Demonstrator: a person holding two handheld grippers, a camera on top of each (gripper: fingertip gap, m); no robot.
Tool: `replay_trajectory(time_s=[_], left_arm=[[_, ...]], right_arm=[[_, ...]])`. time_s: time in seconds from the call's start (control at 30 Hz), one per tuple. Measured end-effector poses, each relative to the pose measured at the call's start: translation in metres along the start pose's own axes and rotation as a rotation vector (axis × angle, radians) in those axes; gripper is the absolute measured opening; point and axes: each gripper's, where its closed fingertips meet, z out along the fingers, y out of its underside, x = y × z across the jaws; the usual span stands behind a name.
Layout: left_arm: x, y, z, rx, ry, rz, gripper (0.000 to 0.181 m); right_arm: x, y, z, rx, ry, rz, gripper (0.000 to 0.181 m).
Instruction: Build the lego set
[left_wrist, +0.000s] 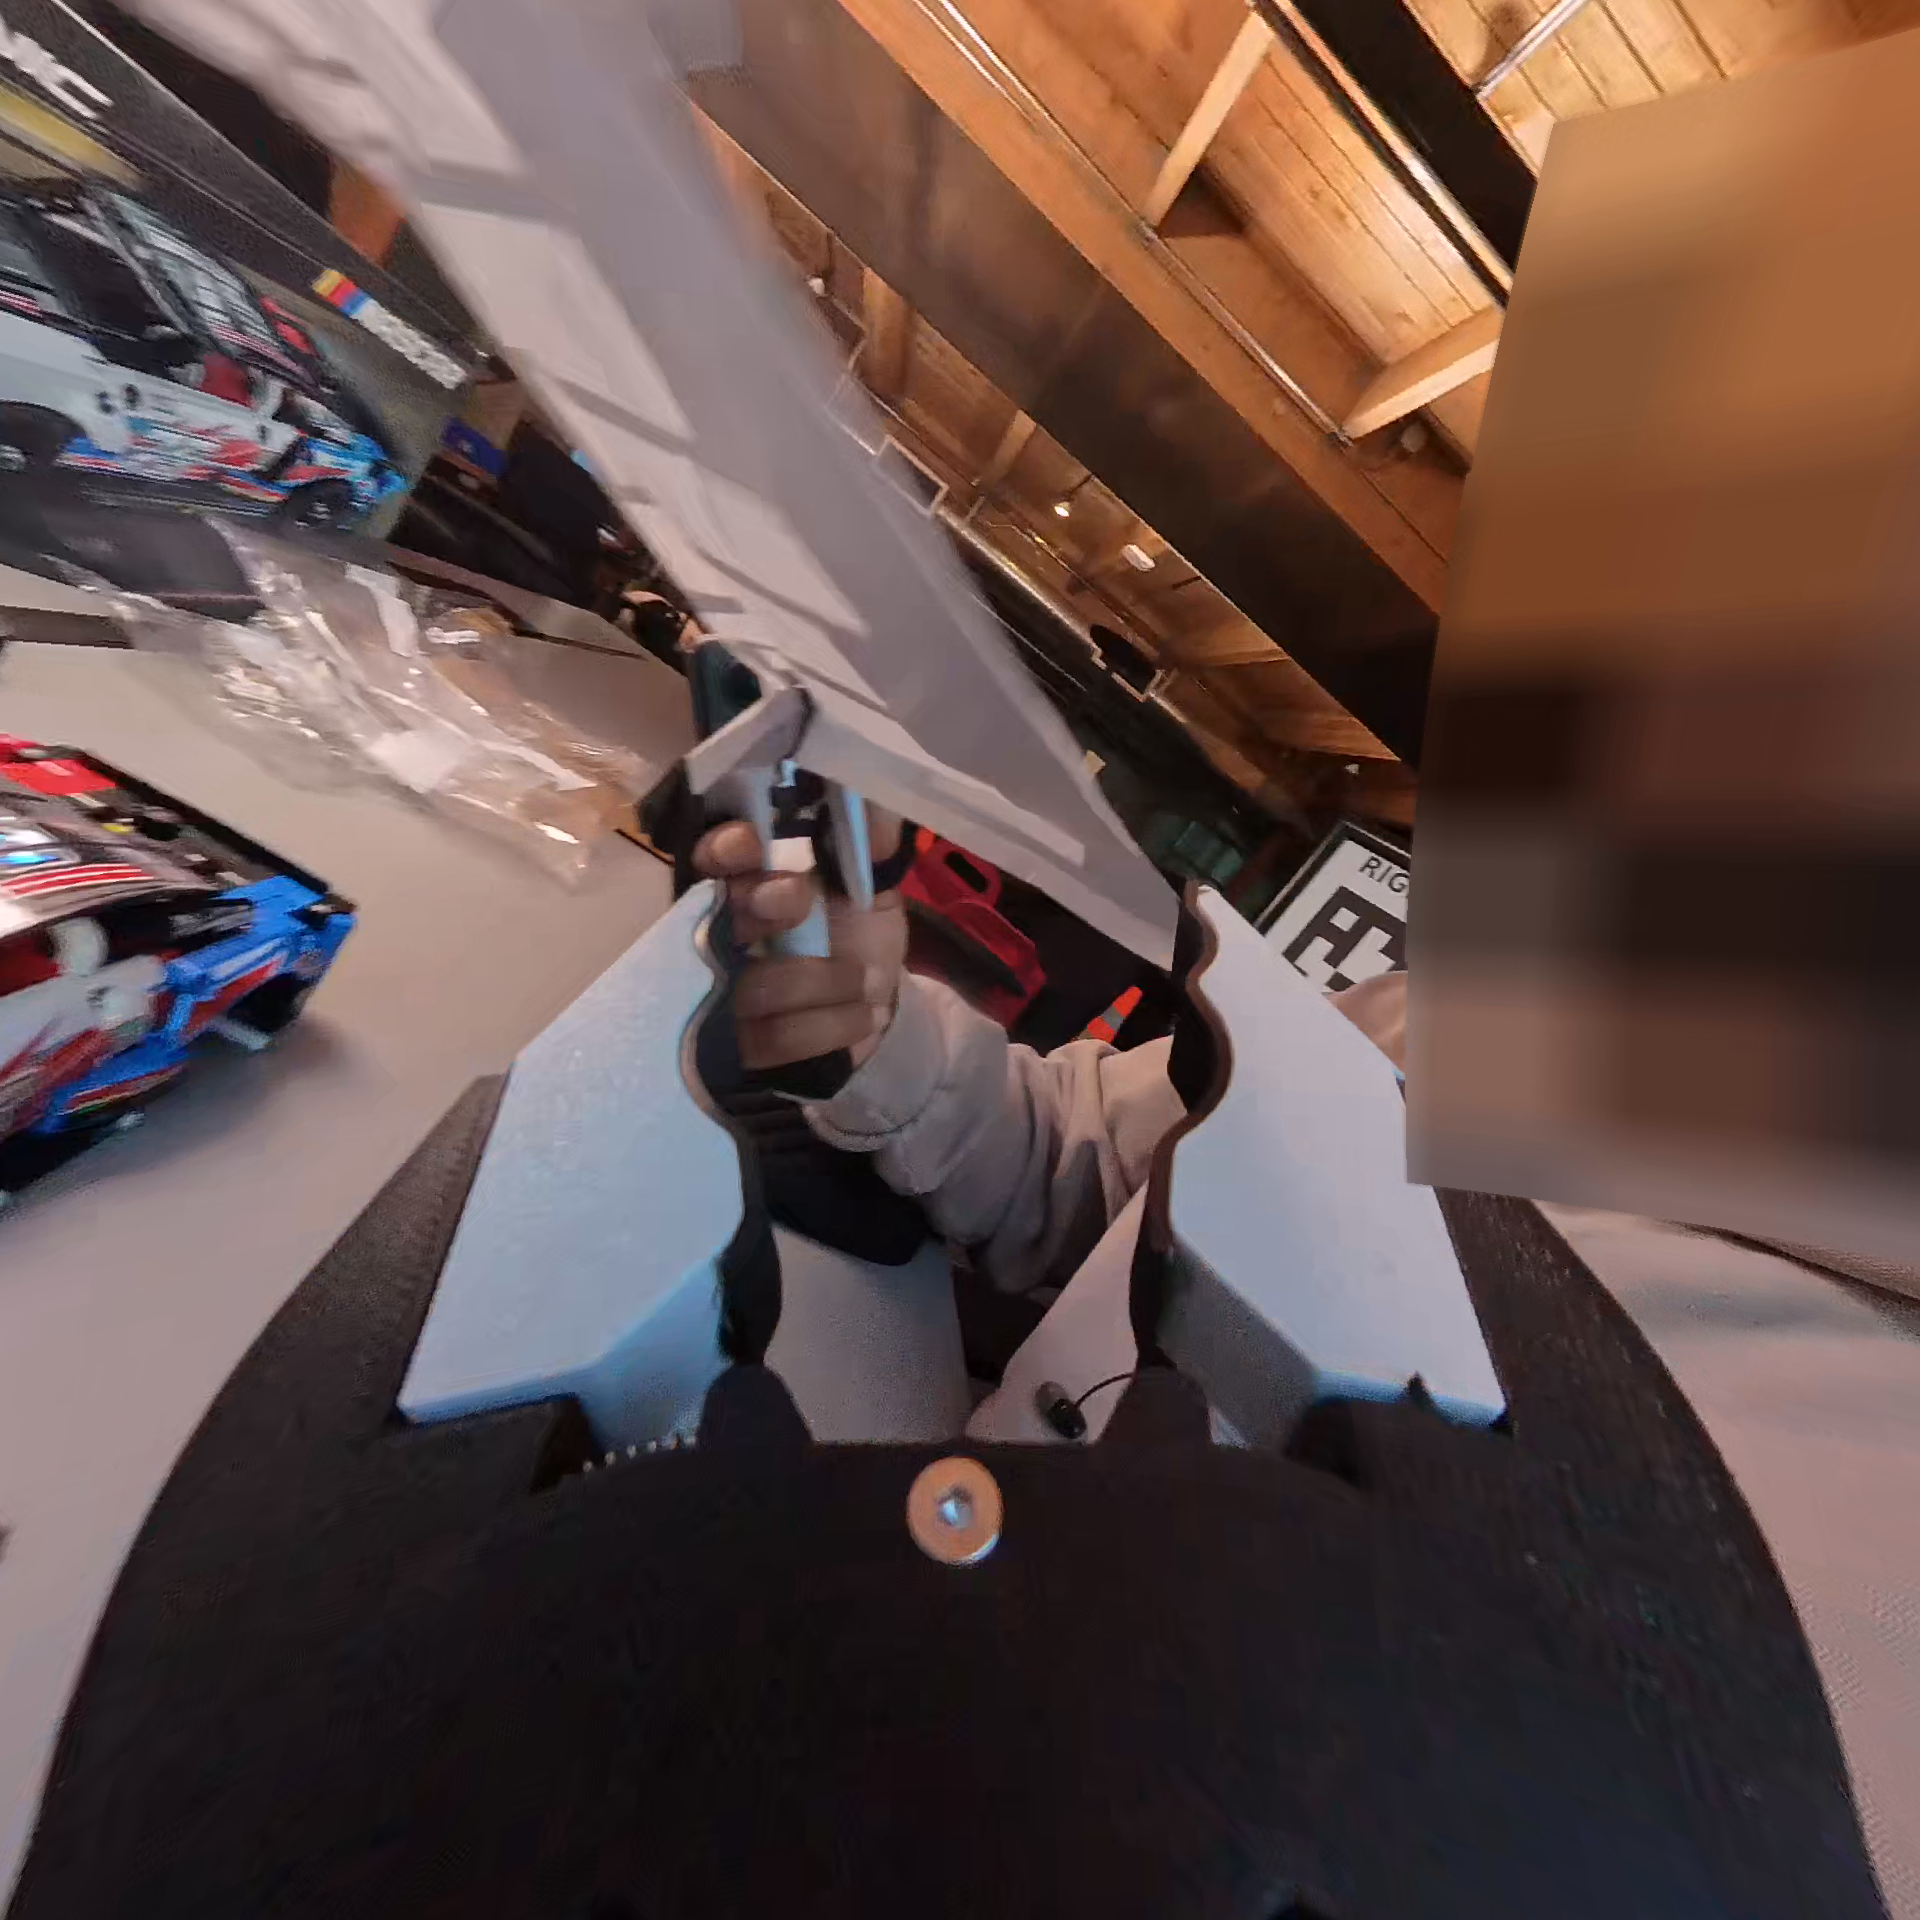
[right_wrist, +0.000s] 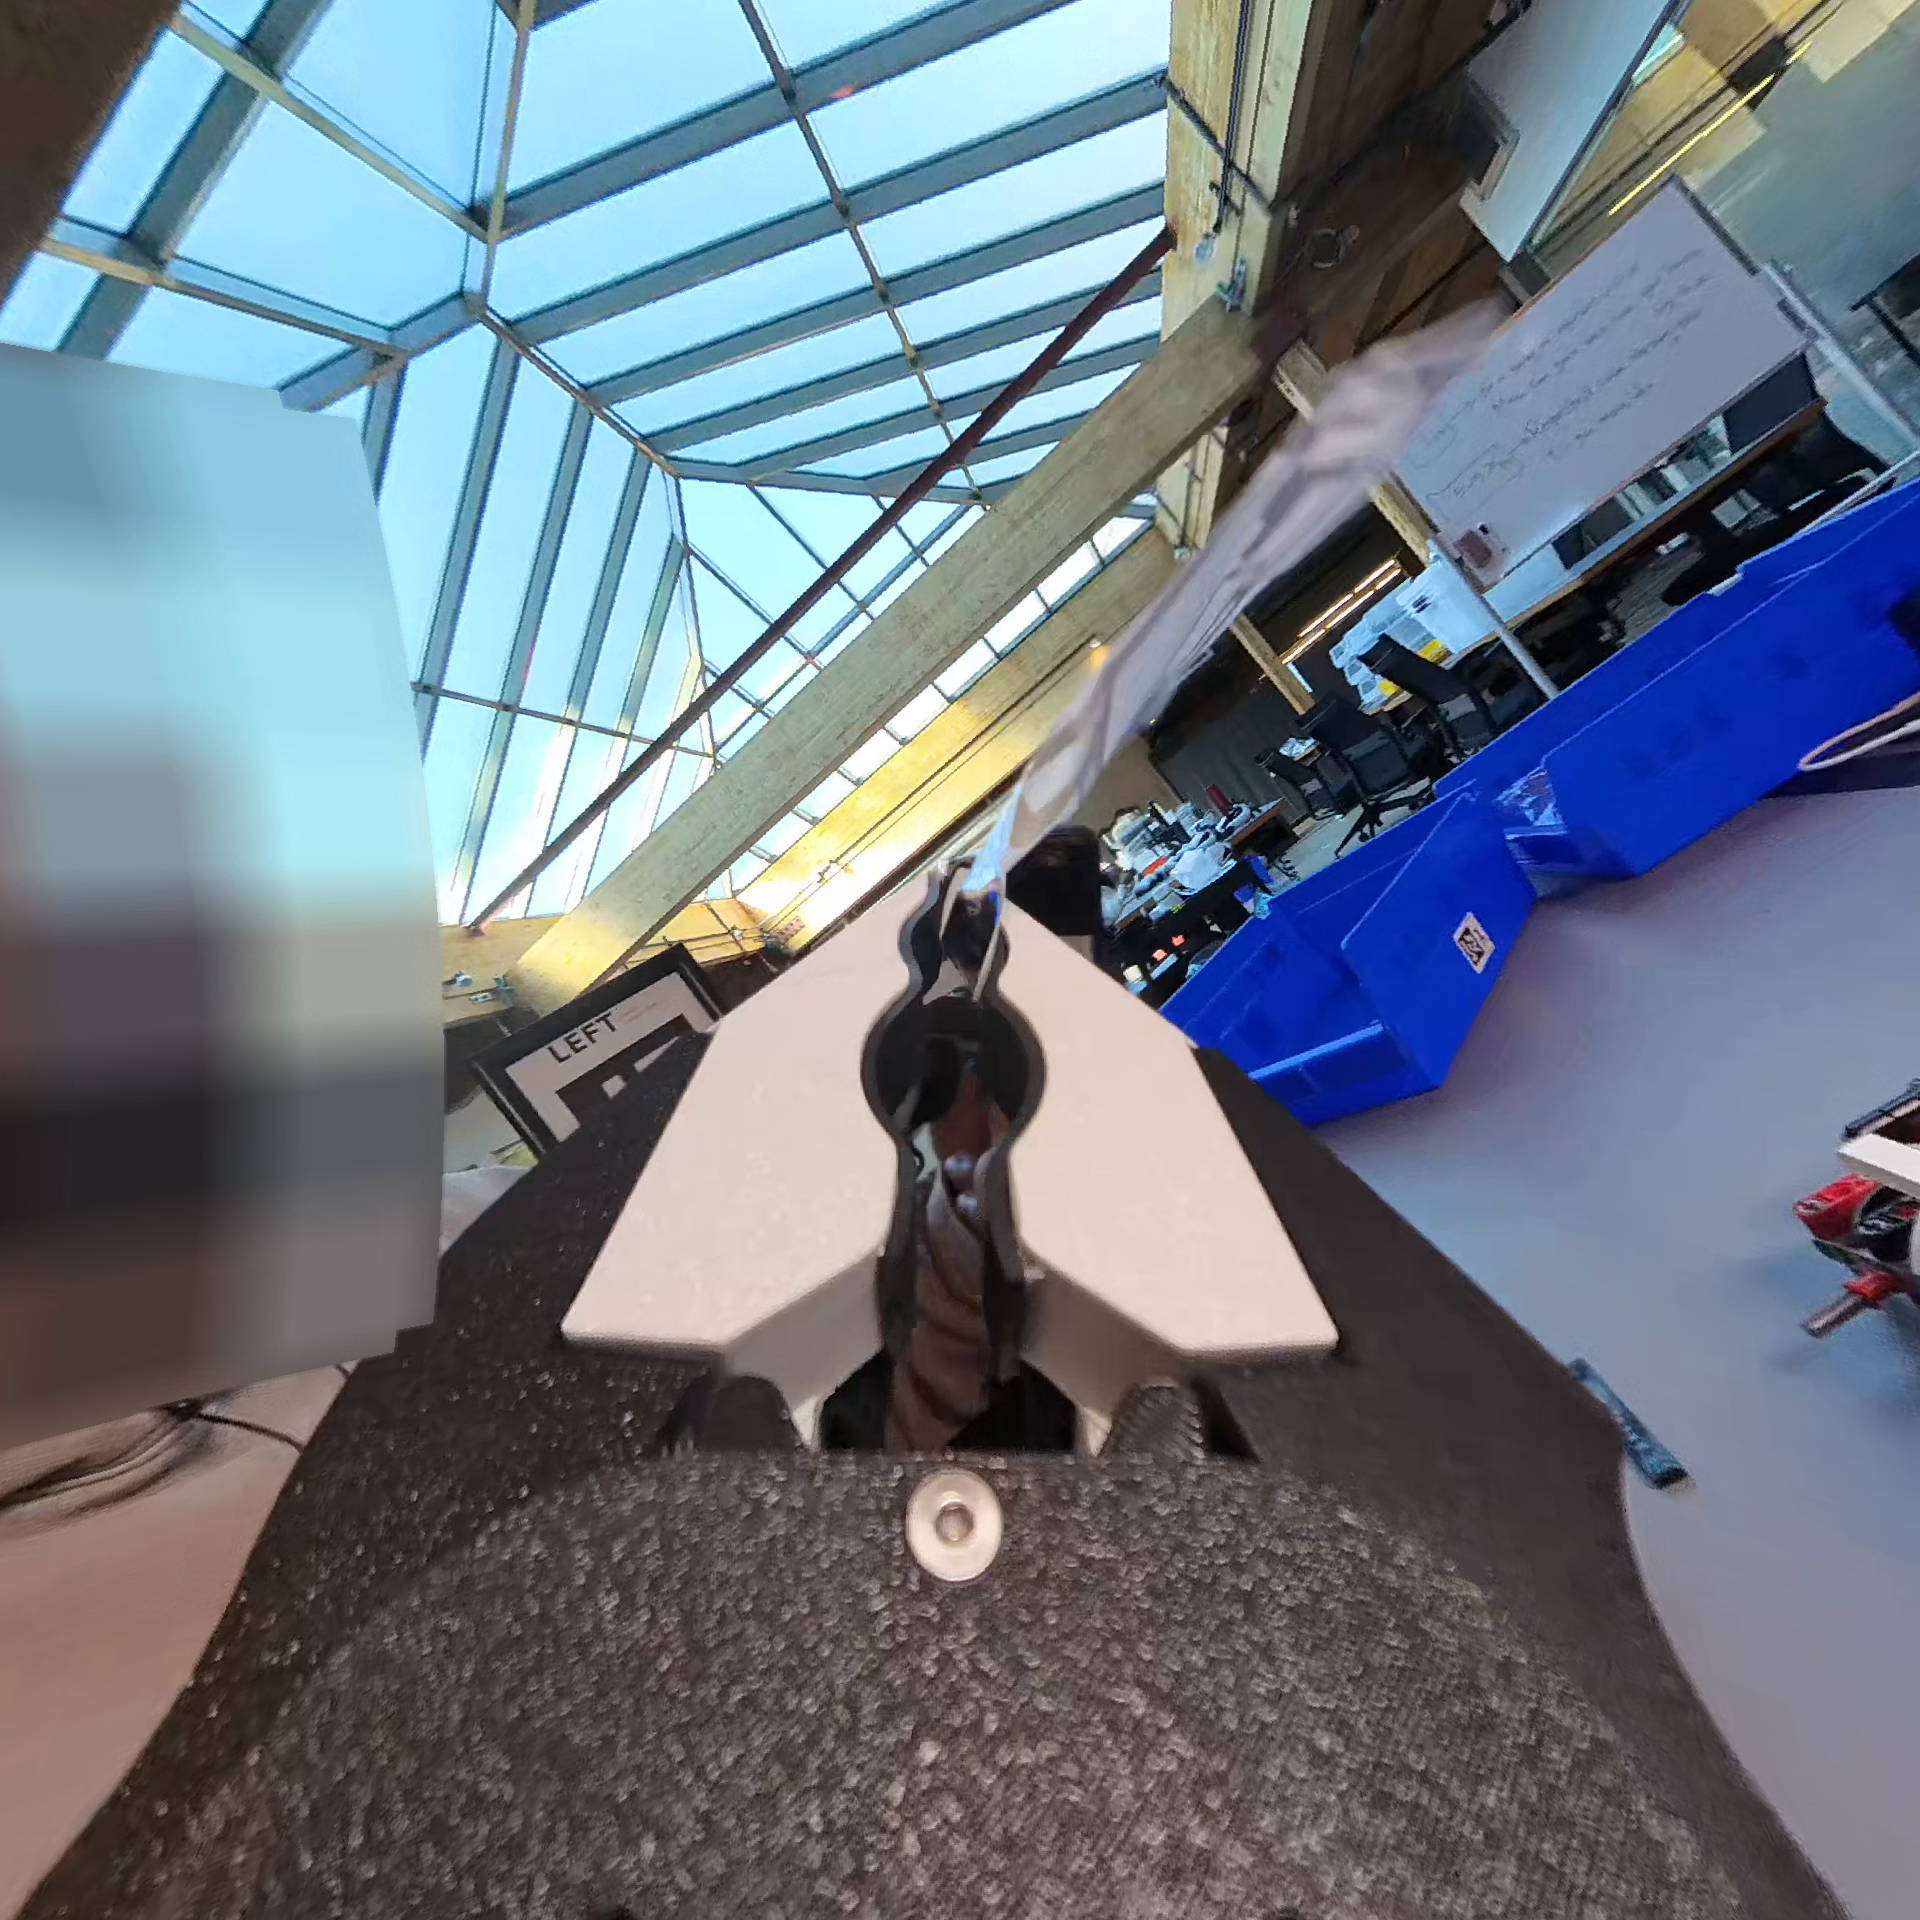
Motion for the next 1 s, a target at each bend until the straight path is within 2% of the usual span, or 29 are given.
replay_trajectory(time_s=[0.03,0.13,0.2,0.3,0.4,0.47,0.57,0.67,0.73,0.8,0.9,1.0], left_arm=[[0.007,0.002,0.009,-0.003,0.033,-0.006,0.082],[0.014,-0.012,0.020,0.056,0.083,-0.033,0.073],[0.013,-0.017,0.020,0.061,0.118,-0.094,0.076],[-0.010,-0.007,0.022,0.016,-0.002,-0.042,0.074],[-0.049,-0.001,0.026,0.007,-0.179,0.003,0.062],[-0.060,-0.002,0.030,0.038,-0.183,-0.014,0.043],[-0.067,-0.005,0.028,0.017,-0.164,0.025,0.000],[-0.062,-0.011,0.021,0.047,-0.100,-0.050,0.000],[-0.066,-0.015,0.015,0.083,-0.117,-0.074,0.000],[-0.069,-0.015,0.011,0.110,-0.125,-0.089,0.000],[-0.077,-0.012,0.009,0.105,-0.174,-0.041,0.000],[-0.072,-0.006,0.014,0.069,-0.183,0.035,0.000]], right_arm=[[0.004,0.002,0.001,-0.003,0.009,-0.012,0.000],[0.015,0.003,0.001,-0.008,0.058,-0.049,0.000],[0.025,-0.002,-0.005,-0.003,0.150,-0.129,0.000],[0.033,-0.007,-0.015,-0.027,0.275,-0.263,0.000],[0.034,-0.007,-0.013,-0.027,0.341,-0.303,0.000],[0.039,0.004,-0.006,-0.080,0.387,-0.311,0.000],[0.043,0.002,-0.009,-0.078,0.395,-0.247,0.000],[0.053,-0.015,-0.029,-0.048,0.424,-0.185,0.009],[0.051,-0.036,-0.044,-0.024,0.510,-0.376,0.020],[0.025,-0.038,-0.037,-0.100,0.516,-0.723,0.026],[0.012,0.000,-0.014,-0.382,0.504,-1.121,0.030],[0.032,0.034,-0.001,-0.552,0.534,-1.256,0.040]])
